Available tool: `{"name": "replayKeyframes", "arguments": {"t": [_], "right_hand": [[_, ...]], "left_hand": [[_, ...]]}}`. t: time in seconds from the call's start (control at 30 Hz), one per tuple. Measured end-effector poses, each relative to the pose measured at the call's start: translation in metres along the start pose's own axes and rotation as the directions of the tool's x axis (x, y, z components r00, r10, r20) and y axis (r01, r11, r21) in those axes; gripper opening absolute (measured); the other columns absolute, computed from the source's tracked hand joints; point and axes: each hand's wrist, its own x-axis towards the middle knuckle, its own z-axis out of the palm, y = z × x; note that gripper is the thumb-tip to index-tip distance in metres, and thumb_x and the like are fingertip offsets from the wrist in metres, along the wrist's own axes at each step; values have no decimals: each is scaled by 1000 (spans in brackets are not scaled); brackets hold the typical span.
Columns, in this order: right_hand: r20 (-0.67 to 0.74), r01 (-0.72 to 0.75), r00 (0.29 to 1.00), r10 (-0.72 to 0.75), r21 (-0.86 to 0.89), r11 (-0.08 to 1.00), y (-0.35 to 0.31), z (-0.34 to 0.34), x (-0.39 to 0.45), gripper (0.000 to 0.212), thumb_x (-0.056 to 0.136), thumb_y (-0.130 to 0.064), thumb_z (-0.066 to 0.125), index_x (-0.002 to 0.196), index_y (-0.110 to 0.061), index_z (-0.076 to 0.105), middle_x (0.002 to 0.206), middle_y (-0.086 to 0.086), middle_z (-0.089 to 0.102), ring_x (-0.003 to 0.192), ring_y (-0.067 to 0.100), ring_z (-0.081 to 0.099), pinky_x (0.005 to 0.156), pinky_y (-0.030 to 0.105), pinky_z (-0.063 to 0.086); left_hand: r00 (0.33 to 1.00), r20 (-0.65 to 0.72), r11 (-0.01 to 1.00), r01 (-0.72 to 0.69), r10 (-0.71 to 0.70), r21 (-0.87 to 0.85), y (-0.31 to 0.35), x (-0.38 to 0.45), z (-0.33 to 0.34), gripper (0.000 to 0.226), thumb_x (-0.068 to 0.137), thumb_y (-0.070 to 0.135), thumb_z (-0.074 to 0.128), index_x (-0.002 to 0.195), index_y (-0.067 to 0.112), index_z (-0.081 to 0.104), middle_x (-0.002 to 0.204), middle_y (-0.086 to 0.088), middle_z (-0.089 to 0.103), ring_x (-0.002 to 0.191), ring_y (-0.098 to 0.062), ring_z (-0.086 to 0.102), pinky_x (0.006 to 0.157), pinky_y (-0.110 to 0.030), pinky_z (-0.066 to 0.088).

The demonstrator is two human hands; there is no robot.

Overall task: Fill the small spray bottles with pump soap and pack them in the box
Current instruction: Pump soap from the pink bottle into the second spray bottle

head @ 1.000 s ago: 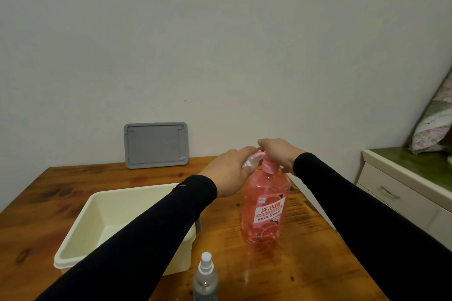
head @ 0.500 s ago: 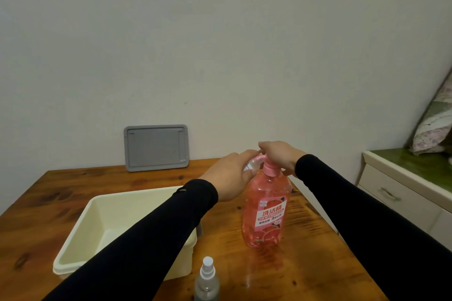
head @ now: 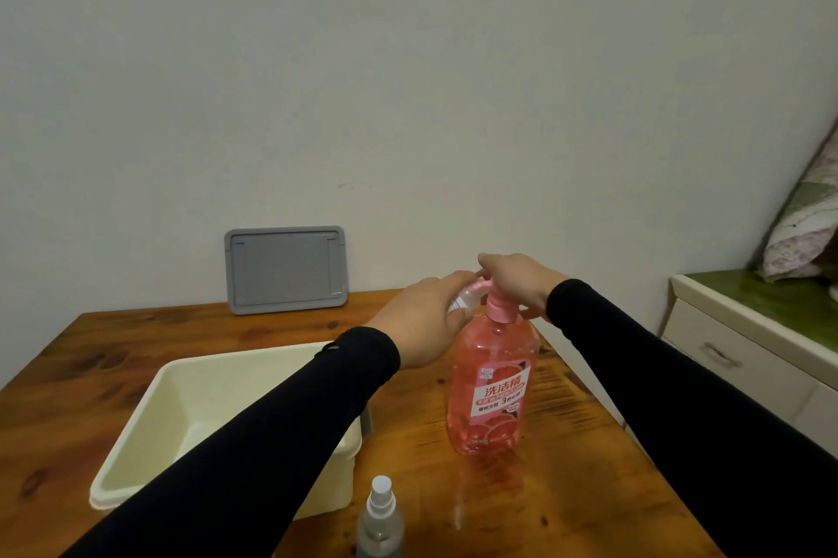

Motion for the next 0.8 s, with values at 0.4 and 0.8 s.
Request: {"name": "replayKeyframes", "arguments": {"t": [0.4,0.8], "right_hand": [[23,-21,1000,21,-8,1000,-11,-13,-2,55,96,-51,25,130,-15,50,129,9,54,103,22,48,86,37,33],[28,-39,999,38,48,998,-2,-4,-1,42,97,-46,28,109,-16,55,113,9,58,92,22,56,78,36,43]], "left_hand": [[1000,-7,999,-17,17,42,6,8,-14,47,98,35,46,142,32,31,130,-5,54,111,-21,52,82,-24,35],[1000,23,999,3,-4,36,3,3,-6,48,98,37,44,143,35,28,132,-5,52,113,-20,51,82,-24,34]]}}
